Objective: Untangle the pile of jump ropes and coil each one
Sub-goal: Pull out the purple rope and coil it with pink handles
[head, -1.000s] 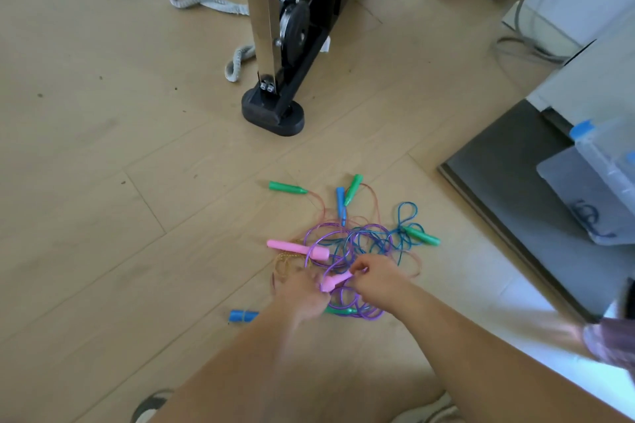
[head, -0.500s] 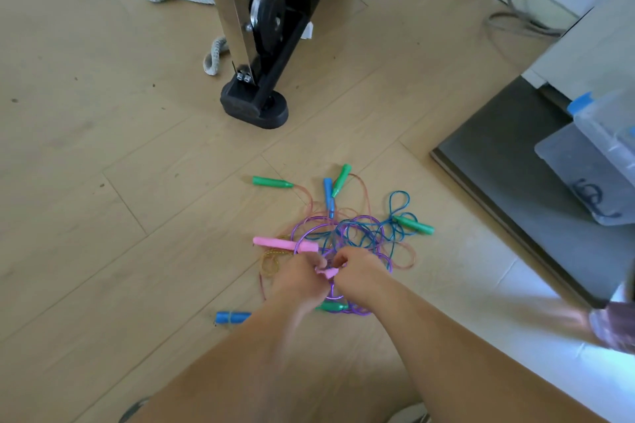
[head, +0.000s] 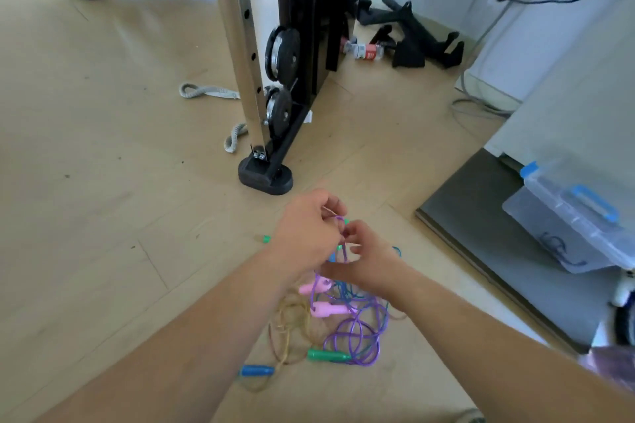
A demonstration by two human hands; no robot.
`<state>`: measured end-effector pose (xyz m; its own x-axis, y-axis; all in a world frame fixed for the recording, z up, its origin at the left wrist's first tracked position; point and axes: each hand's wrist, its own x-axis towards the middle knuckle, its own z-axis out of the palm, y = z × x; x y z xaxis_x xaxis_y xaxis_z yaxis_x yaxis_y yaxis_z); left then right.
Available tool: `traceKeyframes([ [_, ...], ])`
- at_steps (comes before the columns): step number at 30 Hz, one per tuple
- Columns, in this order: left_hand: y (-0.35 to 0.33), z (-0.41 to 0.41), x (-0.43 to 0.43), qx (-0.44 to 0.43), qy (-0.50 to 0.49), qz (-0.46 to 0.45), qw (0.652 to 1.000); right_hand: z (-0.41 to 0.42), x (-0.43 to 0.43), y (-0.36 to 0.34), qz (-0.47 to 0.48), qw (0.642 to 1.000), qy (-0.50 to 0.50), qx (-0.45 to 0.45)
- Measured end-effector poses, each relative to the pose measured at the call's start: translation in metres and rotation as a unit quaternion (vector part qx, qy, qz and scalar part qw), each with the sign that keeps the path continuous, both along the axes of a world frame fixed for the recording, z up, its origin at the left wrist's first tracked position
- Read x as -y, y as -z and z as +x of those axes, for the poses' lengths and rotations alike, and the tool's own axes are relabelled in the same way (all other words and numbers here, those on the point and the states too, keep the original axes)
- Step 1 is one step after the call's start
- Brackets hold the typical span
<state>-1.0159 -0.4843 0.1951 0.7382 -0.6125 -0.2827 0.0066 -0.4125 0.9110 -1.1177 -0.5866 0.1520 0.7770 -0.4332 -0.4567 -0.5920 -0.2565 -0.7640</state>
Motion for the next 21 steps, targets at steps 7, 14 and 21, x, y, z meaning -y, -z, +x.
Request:
traceKeyframes([
  [7,-0.160,-0.005,-0.009,0.030,0.002,-0.151,0.988,-0.004,0.006,-0.095,-0.082,0.994,-0.075,0.010],
  [14,-0.234,0.013,-0.021,0.037,-0.124,-0.296,0.946,-0.021,0.003,-0.183,-0.064,0.996,0.034,0.051],
  [21,-0.135,-0.015,-0.029,-0.045,-0.117,-0.078,0.989,-0.016,0.003,-0.185,0.139,0.968,0.171,0.118],
])
